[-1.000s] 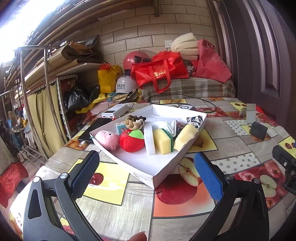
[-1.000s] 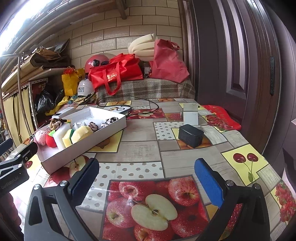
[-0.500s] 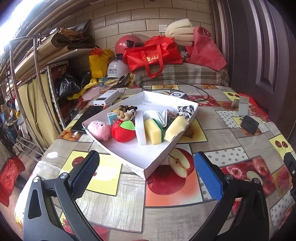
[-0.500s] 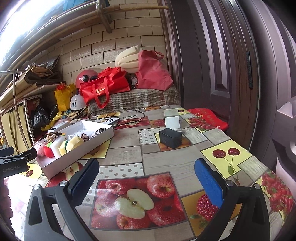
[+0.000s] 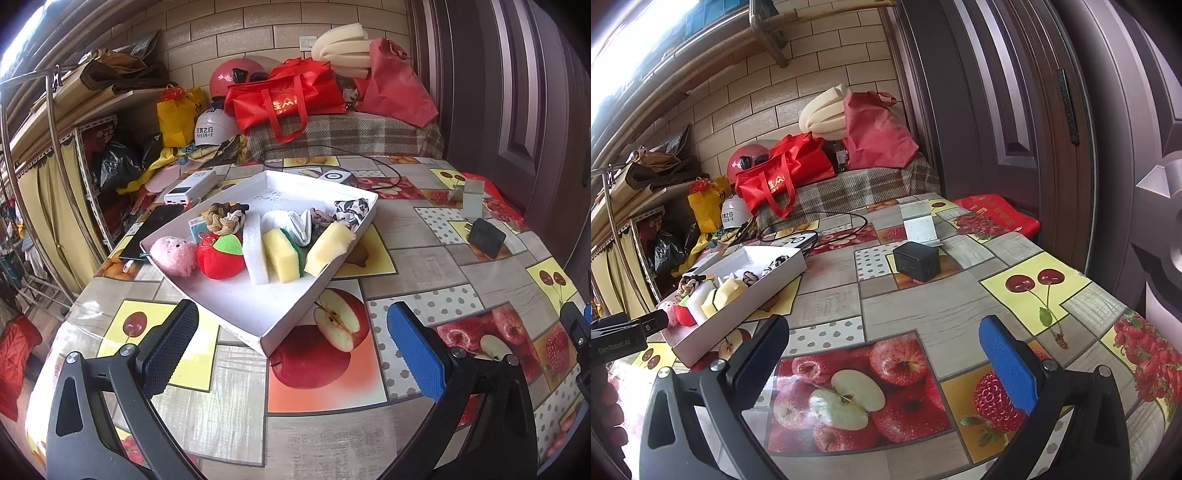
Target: Organize soft objects
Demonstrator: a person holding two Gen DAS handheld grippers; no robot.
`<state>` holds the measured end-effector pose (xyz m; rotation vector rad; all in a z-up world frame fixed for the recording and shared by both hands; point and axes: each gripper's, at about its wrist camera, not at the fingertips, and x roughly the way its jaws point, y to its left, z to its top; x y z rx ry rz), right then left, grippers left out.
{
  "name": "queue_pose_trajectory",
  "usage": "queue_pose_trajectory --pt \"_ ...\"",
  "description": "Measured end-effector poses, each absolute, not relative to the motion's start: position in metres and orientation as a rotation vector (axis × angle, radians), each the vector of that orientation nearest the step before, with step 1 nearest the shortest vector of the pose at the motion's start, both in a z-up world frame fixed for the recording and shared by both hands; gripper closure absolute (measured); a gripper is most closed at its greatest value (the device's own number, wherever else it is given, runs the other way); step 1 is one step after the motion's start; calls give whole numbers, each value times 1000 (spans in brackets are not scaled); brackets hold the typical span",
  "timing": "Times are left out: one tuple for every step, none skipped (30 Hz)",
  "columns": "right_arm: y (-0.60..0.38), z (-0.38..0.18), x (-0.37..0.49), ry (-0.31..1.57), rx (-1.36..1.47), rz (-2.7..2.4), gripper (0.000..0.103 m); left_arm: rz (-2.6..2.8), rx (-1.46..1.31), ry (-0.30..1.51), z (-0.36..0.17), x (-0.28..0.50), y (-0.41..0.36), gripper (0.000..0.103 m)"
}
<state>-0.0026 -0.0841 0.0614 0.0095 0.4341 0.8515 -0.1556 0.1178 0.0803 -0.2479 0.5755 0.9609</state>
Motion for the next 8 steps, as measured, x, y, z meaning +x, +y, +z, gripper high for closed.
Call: queue_pose_trajectory --pt "-84 61 -2 432 6 852 0 956 -250 575 81 -155 118 0" --pt "-84 62 -3 430 3 851 0 950 -251 574 82 -154 118 0" --pt "-84 62 -3 428 -1 852 0 946 -250 574 82 -153 118 0" --pt "-84 62 -3 427 -4 853 0 943 -248 573 83 -151 118 0" --pt "-83 62 -3 427 -6 853 0 940 -245 573 83 -150 118 0" --pt "-83 62 -3 426 -7 854 0 936 -242 573 83 -148 118 0" --pt "-83 62 -3 428 -4 853 0 928 -237 574 83 -145 117 0" --pt "-83 62 -3 428 -4 852 0 918 -231 577 83 -142 116 0"
